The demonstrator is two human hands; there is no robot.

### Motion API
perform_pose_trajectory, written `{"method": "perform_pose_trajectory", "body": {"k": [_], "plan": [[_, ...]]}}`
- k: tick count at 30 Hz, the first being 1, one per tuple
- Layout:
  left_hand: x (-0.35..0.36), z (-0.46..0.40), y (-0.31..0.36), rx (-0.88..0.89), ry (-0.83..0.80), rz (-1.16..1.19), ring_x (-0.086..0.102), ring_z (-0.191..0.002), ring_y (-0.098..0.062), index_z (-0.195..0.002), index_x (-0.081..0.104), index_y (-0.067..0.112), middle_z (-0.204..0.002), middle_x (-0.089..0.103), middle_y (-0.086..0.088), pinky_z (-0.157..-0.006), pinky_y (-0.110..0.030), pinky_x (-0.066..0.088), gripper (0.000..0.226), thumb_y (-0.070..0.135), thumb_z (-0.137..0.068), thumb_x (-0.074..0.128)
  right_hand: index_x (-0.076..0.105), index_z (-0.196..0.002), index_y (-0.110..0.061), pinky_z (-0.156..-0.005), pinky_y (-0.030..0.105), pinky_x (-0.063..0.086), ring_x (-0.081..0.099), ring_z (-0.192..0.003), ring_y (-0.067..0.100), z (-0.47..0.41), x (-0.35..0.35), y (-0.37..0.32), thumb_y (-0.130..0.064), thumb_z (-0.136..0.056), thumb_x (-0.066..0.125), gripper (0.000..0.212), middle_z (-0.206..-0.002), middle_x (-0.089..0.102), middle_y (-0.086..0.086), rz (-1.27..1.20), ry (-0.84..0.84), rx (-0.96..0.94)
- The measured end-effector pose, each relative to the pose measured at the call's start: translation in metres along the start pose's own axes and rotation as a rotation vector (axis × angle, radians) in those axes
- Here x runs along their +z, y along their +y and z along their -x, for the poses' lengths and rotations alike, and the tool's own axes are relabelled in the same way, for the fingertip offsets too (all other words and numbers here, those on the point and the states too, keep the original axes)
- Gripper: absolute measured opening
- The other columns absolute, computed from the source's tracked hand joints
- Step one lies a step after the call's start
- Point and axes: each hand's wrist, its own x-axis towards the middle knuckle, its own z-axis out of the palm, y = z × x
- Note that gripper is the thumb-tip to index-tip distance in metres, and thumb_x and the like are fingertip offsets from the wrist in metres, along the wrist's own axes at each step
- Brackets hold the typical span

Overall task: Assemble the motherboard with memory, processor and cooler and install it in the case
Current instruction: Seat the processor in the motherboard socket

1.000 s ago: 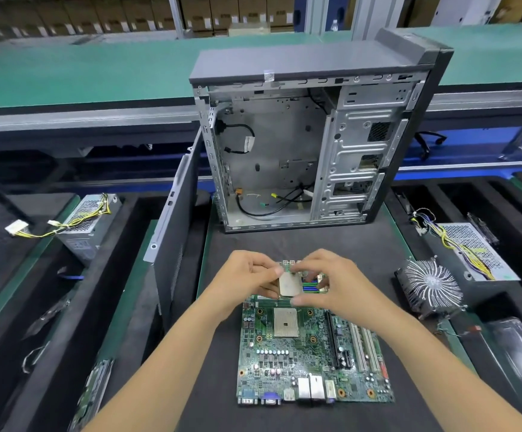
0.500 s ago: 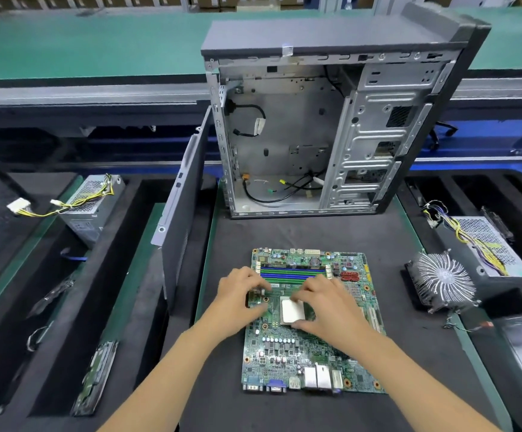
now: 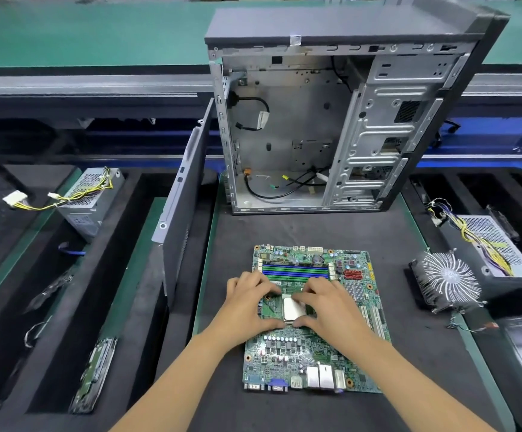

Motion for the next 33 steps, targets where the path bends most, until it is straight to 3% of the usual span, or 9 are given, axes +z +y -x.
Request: {"method": "perform_pose_trajectory", "body": {"k": [5,19,33], "plan": [[0.0003,-0.0005,-0.0005,0.001,-0.008,0.009,0.032,-0.107,-0.004,-0.113,0.055,0.038,-0.106,0.039,0.021,-0.087,-0.012,0.013,0.054,0.060,-0.067,0.074,0.067,-0.116,-0.025,-0.084,0.030,0.032,0.047,-0.096,0.017,0.0007,-0.0001,-0.0014,-0.050,-0.075,0.070,0.048,-0.101,0.056,-0.005,0.002,0.008,-0.001],[0.0013,0.0003,-0.0008,0.006,0.013,0.051,0.032,-0.103,0.002,-0.111,0.057,0.036,-0.104,0.042,0.022,-0.090,-0.020,0.018,0.050,0.056,-0.069,0.075,0.061,-0.123,-0.031,-0.090,0.026,0.031,0.045,-0.103,0.012,0.0013,0.0025,-0.0035,-0.054,-0.075,0.068,0.054,-0.108,0.053,-0.011,-0.027,0.007,0.067],[-0.0003,-0.0032,0.0026,-0.016,-0.016,0.035,0.035,-0.104,-0.001,-0.111,0.057,0.035,-0.103,0.043,0.021,-0.088,-0.020,0.017,0.050,0.054,-0.069,0.076,0.063,-0.123,-0.028,-0.077,0.026,0.029,0.035,-0.089,0.012,0.0025,0.0029,-0.0056,-0.049,-0.079,0.067,0.049,-0.101,0.052,-0.007,-0.021,0.020,0.061]]}}
